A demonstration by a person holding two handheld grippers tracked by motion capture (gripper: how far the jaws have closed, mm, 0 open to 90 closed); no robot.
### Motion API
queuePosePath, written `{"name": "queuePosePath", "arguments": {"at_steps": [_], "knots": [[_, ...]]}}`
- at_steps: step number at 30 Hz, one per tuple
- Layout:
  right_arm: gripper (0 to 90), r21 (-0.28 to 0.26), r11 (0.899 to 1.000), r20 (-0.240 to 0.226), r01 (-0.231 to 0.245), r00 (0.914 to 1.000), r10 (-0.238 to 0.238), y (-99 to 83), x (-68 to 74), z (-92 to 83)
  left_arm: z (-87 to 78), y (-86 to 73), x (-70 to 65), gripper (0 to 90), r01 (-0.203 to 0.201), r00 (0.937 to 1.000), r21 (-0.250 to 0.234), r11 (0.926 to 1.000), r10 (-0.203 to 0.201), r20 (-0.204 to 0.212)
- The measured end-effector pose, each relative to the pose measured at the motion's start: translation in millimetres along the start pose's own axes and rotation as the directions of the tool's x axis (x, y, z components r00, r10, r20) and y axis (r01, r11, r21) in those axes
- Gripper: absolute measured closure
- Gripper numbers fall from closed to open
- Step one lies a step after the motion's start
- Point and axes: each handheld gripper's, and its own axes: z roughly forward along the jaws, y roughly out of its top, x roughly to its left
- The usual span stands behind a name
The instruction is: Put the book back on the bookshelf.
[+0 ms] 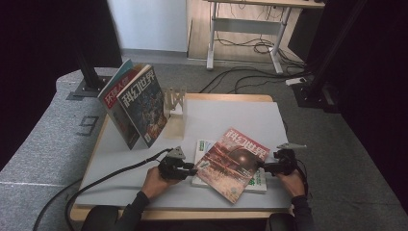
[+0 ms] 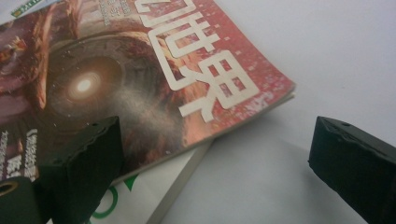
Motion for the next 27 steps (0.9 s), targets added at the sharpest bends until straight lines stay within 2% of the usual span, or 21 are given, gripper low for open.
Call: {"name": "queuePosePath", "arguments": {"at_steps": [8,16,18,22,27], "knots": [[2.0,0.013,0.998,-0.047,-0.069,0.9964,0.07,5.3,-8.1,11.2,3.3,2.0,-1.1,65.6,-0.011,0.9999,-0.003,0.9999,0.011,-0.002],[4.9,0.015,0.996,-0.049,-0.088,0.9949,0.088,13.5,-11.5,18.8,4.8,2.5,-1.2,65.2,-0.016,0.9999,-0.008,0.9998,0.016,-0.004],[9.6,0.011,0.996,-0.065,-0.093,0.9934,0.094,14.7,-11.8,19.3,5.2,2.8,-1.5,65.0,-0.018,0.9998,-0.009,0.9998,0.018,-0.005],[16.6,0.001,0.993,-0.059,-0.116,0.9915,0.116,15.0,-13.1,17.6,5.3,2.6,-1.7,64.8,-0.019,0.9998,-0.01,0.9998,0.019,-0.006],[39.5,-0.029,0.99,-0.034,-0.137,0.9901,0.136,16.1,-17.7,8.9,5.4,2.6,-1.6,64.5,-0.02,0.9998,-0.011,0.9997,0.02,-0.006]]}}
